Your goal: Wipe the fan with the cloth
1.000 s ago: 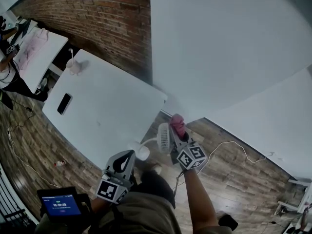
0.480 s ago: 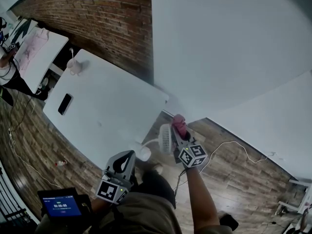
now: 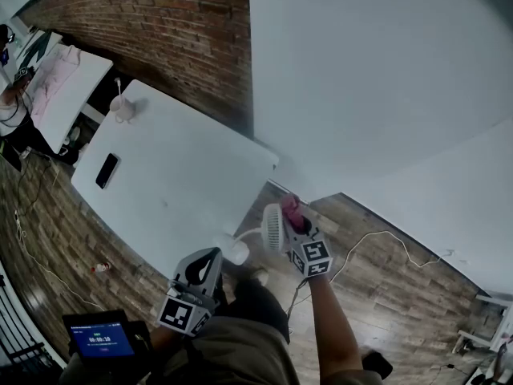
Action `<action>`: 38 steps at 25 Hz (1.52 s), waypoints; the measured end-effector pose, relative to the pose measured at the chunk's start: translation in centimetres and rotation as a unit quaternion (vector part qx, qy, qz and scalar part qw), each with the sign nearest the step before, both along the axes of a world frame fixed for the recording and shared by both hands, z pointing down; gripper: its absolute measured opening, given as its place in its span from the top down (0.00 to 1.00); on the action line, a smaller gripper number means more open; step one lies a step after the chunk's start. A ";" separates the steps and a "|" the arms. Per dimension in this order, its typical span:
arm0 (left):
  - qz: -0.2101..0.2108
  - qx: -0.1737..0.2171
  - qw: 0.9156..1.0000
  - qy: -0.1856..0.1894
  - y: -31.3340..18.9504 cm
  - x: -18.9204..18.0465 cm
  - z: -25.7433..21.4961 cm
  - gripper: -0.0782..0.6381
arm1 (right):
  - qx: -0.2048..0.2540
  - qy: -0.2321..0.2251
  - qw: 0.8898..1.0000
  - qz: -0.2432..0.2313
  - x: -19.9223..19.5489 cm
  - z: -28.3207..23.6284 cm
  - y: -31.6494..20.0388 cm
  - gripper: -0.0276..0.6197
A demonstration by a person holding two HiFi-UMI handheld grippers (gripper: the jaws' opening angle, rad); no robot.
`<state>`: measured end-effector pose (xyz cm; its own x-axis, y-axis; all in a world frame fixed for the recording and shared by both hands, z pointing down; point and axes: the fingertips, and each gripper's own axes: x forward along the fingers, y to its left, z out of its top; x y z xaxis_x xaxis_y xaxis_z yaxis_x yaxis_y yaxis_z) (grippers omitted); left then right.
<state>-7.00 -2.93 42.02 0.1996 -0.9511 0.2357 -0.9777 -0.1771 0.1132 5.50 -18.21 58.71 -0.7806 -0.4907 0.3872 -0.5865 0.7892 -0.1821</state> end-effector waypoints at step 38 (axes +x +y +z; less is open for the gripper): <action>0.030 -0.010 0.999 0.005 3.0 2.9 0.0 0.86 | 0.054 0.129 0.990 -0.021 3.5 4.7 9.4 0.82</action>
<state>-4.07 0.10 42.01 0.2585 -0.9326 0.2519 -0.9642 -0.2330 0.1266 9.05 -8.84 63.41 -0.6834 -0.5089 0.5234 -0.5685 0.8208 0.0557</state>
